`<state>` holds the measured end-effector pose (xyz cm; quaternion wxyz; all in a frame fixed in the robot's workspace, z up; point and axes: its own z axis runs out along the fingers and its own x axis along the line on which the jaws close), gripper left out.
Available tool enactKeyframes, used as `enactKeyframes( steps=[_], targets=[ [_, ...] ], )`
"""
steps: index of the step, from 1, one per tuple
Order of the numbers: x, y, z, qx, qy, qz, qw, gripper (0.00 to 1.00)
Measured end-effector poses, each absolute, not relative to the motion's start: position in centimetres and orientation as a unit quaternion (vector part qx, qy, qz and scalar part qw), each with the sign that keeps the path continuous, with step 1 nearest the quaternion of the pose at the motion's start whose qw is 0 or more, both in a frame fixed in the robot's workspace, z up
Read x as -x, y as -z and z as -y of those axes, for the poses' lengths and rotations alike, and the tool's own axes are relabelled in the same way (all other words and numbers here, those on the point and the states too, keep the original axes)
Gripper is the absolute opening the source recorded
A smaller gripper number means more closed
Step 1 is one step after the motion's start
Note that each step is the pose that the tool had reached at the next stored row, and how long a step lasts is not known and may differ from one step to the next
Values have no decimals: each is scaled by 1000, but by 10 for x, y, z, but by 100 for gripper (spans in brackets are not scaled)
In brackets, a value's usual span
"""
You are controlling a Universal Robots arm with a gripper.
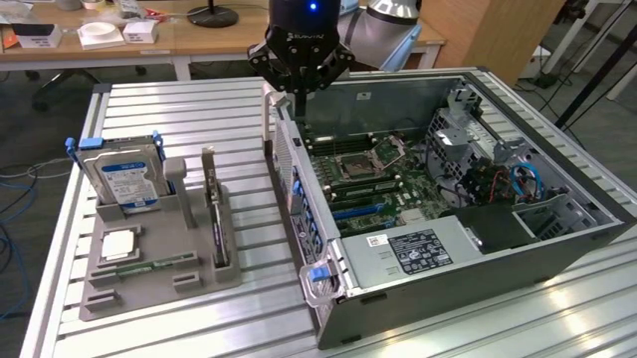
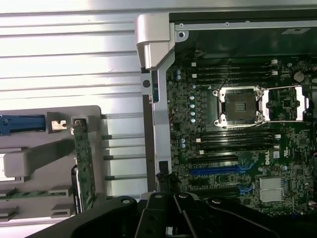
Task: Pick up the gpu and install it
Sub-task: 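Reach for the gpu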
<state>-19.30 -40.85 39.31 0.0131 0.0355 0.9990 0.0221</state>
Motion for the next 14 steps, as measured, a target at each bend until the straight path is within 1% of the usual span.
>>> enactKeyframes(
  steps=[14],
  targets=[
    [212,-393,413,-36,-22,-999,13,11]
  ],
)
